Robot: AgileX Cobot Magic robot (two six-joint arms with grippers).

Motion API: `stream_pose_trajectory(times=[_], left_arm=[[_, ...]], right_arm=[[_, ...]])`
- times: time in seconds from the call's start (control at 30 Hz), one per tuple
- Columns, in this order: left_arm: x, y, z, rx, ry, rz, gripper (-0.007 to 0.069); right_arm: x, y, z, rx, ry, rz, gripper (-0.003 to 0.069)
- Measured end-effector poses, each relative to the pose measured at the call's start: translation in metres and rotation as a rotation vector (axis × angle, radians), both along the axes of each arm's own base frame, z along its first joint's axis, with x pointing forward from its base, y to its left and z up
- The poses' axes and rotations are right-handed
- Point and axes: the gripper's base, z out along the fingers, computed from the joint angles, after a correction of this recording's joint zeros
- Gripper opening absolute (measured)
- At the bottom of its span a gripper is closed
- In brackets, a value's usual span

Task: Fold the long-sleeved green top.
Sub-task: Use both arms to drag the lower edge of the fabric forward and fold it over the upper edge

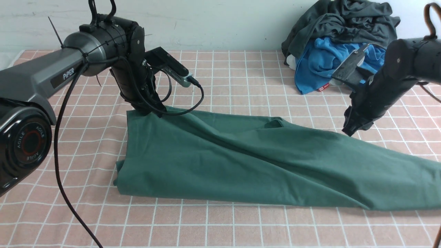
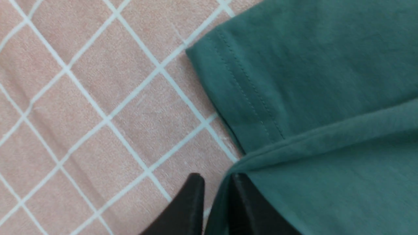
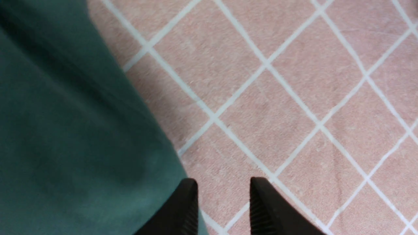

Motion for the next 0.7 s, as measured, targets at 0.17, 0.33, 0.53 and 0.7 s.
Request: stream_pose_trajectory(times=[0.17,0.33,0.53,0.7], left_arm=[[0.004,0.001,0.008,-0.039,-0.034,0.094,0.0338],[0.005,0.0,0.029,-0.076,-0.033,0.177,0.0445],[-0.002,-0.005,0.041,-0.103,0.046,0.197,0.0385],[-0.008,-0.011,0.041,-0.103,0.101,0.182,0.02]], right_arm=[[-0.001,0.005,0.02,0.053,-0.015,-0.082,0.0343],[-0.019,0.044,0.031,0.187,0.106,-0.046,0.0344],[-0.023,0.103,-0.008,0.286,0.199,0.025,0.027],[-0.004,0.107,-0.033,0.312,0.083,-0.133,0.021]])
